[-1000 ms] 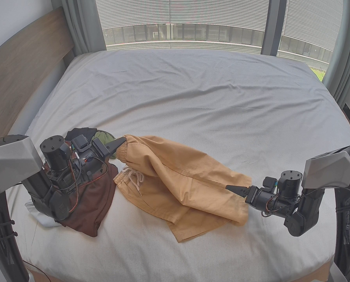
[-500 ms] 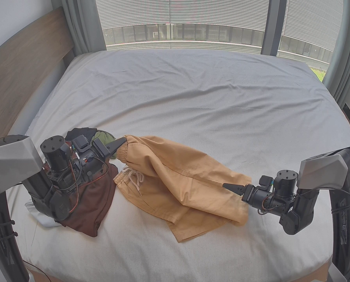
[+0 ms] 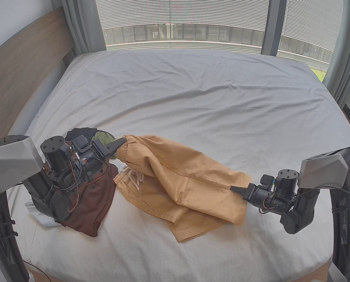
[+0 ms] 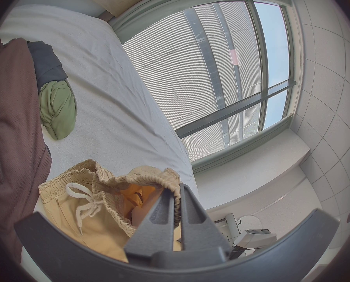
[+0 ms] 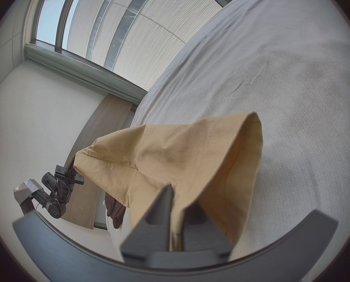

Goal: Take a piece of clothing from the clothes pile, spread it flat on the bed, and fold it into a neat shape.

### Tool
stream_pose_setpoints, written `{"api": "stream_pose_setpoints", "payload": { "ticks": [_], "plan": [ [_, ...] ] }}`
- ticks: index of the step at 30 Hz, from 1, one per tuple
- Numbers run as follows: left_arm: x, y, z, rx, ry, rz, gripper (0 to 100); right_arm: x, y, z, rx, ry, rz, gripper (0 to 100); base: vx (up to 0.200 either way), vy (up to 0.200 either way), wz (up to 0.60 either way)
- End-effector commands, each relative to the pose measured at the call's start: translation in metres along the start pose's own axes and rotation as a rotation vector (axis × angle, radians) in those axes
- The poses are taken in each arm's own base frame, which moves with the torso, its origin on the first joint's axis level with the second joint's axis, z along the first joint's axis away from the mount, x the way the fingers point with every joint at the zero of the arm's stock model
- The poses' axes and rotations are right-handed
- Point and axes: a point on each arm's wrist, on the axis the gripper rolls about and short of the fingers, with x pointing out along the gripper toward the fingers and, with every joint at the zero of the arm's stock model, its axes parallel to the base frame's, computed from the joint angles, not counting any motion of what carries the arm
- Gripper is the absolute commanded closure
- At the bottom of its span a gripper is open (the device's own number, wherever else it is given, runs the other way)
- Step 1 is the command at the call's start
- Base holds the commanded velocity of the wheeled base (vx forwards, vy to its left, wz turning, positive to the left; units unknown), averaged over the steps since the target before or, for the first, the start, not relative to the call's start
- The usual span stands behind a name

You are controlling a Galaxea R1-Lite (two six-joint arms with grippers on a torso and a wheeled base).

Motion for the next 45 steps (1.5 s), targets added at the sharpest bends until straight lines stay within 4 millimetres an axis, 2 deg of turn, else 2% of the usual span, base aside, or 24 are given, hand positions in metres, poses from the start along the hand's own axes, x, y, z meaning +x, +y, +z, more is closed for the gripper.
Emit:
{"api": "stream_pose_setpoints", "payload": {
  "ticks": [1,3,8,12,16,22,28,34,35,38,45],
  "plan": [
    [0.0,0.001,0.0,-0.001,0.0,0.001,100,-0.004,0.006,0.007,-0.011,-0.023,0.008,100,0.0,0.0,0.0],
    [0.0,0.0,0.0,0.0,0.0,0.0,100,-0.009,0.011,0.012,-0.017,-0.034,0.012,100,0.0,0.0,0.0],
    [-0.002,-0.004,0.002,0.008,-0.005,-0.005,100,-0.036,0.04,0.035,-0.054,-0.101,0.054,100,0.0,0.0,0.0],
    [-0.006,-0.013,0.006,0.02,-0.019,-0.022,100,-0.05,0.055,0.045,-0.073,-0.134,0.077,100,0.0,0.0,0.0],
    [-0.009,-0.023,0.007,0.039,-0.021,-0.04,100,-0.052,0.058,0.045,-0.076,-0.137,0.08,100,0.0,0.0,0.0],
    [-0.011,-0.023,0.004,0.115,-0.012,-0.034,100,-0.054,0.06,0.048,-0.082,-0.147,0.084,100,0.0,0.0,0.0],
    [-0.012,-0.021,0.006,0.148,-0.02,-0.024,100,-0.073,0.071,0.057,-0.097,-0.16,0.119,100,0.0,0.0,0.0],
    [-0.01,-0.017,0.005,0.145,-0.018,-0.017,100,-0.084,0.064,0.057,-0.088,-0.107,0.151,100,0.0,0.0,0.0],
    [-0.01,-0.016,0.005,0.145,-0.016,-0.018,100,-0.084,0.064,0.056,-0.085,-0.088,0.163,0,0.0,0.0,0.0],
    [-0.01,-0.016,0.005,0.143,-0.015,-0.019,100,-0.082,0.064,0.05,-0.076,-0.06,0.169,0,0.0,0.0,0.0],
    [-0.009,-0.016,0.004,0.139,-0.013,-0.019,100,-0.05,0.038,0.014,-0.009,0.075,0.125,0,0.0,0.0,0.0]
  ]
}}
